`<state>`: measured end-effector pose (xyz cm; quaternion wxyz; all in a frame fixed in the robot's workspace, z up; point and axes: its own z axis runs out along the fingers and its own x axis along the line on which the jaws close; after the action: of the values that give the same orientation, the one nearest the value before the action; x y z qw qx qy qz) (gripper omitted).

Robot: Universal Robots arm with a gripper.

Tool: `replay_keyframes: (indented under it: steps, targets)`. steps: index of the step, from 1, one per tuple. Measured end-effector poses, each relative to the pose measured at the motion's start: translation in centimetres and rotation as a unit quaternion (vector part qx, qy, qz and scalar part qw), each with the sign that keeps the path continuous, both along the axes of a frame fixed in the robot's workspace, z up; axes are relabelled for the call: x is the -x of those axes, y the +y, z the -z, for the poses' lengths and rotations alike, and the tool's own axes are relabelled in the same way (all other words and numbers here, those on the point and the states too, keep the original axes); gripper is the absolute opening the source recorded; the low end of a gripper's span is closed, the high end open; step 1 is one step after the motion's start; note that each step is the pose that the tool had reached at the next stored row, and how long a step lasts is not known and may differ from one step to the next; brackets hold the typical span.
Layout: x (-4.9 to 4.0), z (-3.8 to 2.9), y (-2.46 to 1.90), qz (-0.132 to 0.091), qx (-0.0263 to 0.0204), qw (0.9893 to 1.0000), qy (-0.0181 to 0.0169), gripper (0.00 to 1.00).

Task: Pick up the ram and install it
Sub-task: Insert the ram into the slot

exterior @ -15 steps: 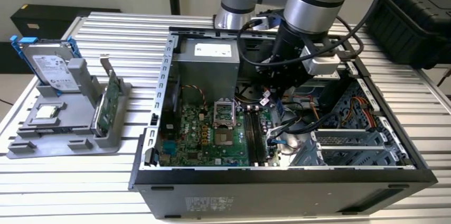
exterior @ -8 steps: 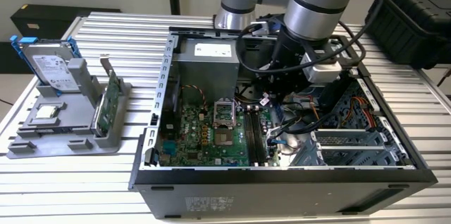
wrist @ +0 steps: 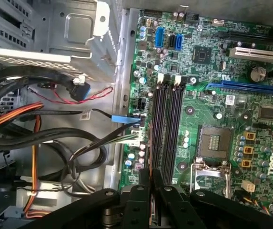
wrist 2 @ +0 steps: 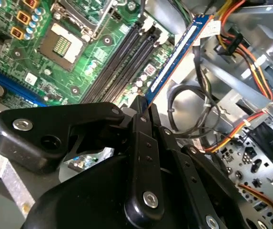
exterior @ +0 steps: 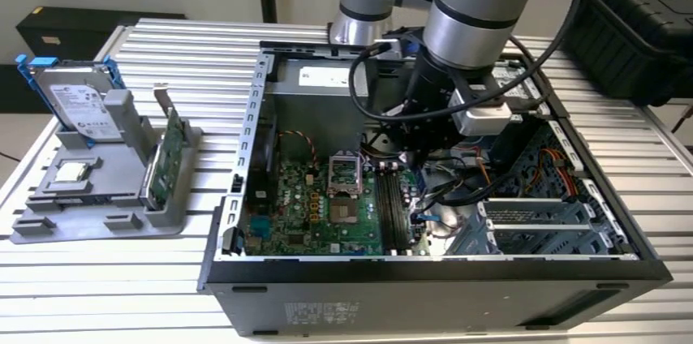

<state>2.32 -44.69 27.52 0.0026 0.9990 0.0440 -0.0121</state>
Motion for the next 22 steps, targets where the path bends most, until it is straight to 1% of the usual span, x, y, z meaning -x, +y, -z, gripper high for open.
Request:
replay_keyframes:
  steps: [2,3,5,8,11,13,18,19,21,22]
  targets:
    - [0.41,0.16,-0.04,0.001,0.0,1.0,0.0,0.0]
    - [0.86,0.47,-0.04,0.002,0.0001,1.0,0.0001,0.0]
    - [1.1,0.67,-0.05,0.003,0.0001,1.0,0.0002,0.0]
    - [1.11,0.9,-0.15,0.007,0.0001,1.0,0.0002,0.0]
    - [1.11,1.16,-0.22,0.024,0.0001,0.9997,0.0002,0.0]
    - [1.11,1.33,-0.33,0.036,0.0001,0.9994,0.0002,0.0]
    - [1.01,1.67,-0.46,0.041,0.0012,0.9992,0.0002,0.0]
    - [0.96,1.7,-0.46,0.041,0.0035,0.9991,0.0001,0.0]
    - [0.87,1.71,-0.49,0.042,0.0113,0.9991,-0.0002,0.0]
    - [0.85,1.72,-0.51,0.042,0.014,0.999,-0.0003,0.0]
